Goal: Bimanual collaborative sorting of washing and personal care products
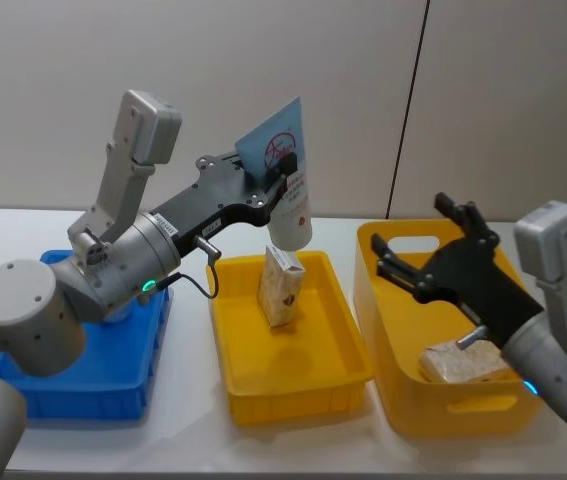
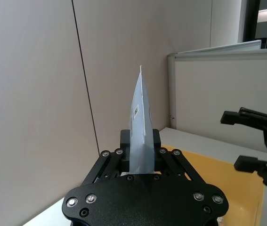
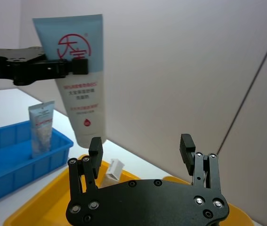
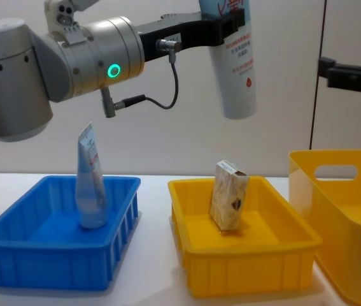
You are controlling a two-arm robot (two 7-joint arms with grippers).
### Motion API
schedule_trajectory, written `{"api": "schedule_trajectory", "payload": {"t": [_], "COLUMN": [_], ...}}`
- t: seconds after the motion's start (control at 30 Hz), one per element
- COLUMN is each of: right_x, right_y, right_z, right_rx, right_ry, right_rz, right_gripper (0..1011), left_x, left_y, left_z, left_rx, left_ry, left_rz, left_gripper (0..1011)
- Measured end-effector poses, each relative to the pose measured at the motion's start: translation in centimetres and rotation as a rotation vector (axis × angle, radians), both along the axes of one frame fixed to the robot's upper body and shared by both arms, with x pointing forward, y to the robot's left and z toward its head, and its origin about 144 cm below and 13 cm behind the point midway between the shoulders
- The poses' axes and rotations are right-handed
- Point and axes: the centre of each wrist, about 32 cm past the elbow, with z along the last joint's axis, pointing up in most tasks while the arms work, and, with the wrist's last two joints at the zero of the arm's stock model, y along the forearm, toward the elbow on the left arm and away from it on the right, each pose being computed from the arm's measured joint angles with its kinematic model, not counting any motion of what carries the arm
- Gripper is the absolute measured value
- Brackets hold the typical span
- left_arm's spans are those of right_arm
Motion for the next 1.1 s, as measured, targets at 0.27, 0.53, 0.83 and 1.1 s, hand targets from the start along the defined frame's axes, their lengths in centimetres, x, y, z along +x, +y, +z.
{"api": "schedule_trajectory", "payload": {"t": [0.27,0.53,0.83,1.1], "right_x": [1.6,3.2,4.9,6.6], "right_y": [1.0,1.8,2.6,3.3], "right_z": [0.3,0.5,0.6,0.6], "right_rx": [-0.014,-0.029,-0.047,-0.063], "right_ry": [0.012,0.026,0.041,0.051], "right_rz": [0.063,0.103,0.135,0.175], "right_gripper": [1002,1002,1002,1002], "left_x": [0.0,0.1,0.1,0.1], "left_y": [-0.1,-0.1,-0.2,-0.2], "left_z": [0.1,0.1,0.1,0.1], "left_rx": [0.001,0.002,0.002,0.003], "left_ry": [-0.002,-0.003,-0.004,-0.005], "left_rz": [-0.005,-0.009,-0.011,-0.011], "left_gripper": [213,213,213,213]}}
